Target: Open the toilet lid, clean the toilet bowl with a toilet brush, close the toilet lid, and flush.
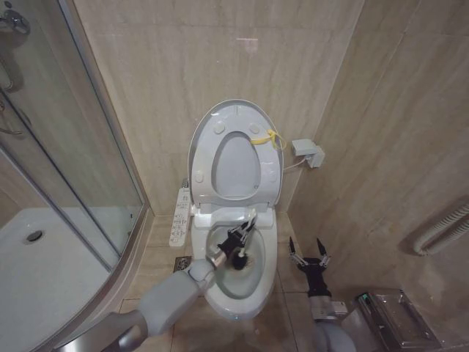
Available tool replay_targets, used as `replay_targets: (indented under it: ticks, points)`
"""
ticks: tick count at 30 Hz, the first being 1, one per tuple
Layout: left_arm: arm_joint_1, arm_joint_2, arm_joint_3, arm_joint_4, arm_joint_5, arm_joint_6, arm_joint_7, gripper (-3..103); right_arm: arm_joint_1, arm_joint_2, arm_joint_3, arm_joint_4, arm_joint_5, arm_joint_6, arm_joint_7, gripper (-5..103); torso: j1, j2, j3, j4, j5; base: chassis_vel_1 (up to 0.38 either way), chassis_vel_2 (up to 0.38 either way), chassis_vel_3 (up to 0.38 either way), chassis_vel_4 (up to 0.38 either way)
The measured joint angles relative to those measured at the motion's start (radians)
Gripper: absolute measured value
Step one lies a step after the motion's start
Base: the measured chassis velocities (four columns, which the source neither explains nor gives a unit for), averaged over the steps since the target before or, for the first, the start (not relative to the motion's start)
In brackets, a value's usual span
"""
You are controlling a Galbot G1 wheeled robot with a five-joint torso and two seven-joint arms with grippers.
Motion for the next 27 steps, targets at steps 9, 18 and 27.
replay_targets:
  ticks: [9, 18, 27]
  points:
    - [-0.028, 0.032, 0.009, -0.017, 0.058, 0.056, -0.075, 16, 0.0, 0.006, -0.003, 0.002, 0.0, 0.0, 0.0, 100, 0.0, 0.0, 0.0, -0.0004, 0.0001, 0.0, 0.0, 0.0, 0.0]
    - [-0.004, 0.025, 0.026, -0.013, 0.063, 0.107, -0.139, 16, -0.002, 0.002, -0.002, 0.001, 0.0, 0.001, 0.0, 100, 0.0, 0.0, 0.0, 0.0, 0.0003, 0.0, 0.0, 0.0, 0.0]
    - [-0.012, 0.027, 0.068, -0.188, -0.118, 0.082, -0.137, 16, 0.004, 0.001, -0.002, -0.005, 0.0, 0.001, 0.0, 100, 0.0, 0.0, 0.0, -0.0006, 0.0004, 0.0, 0.0, 0.0, 0.0]
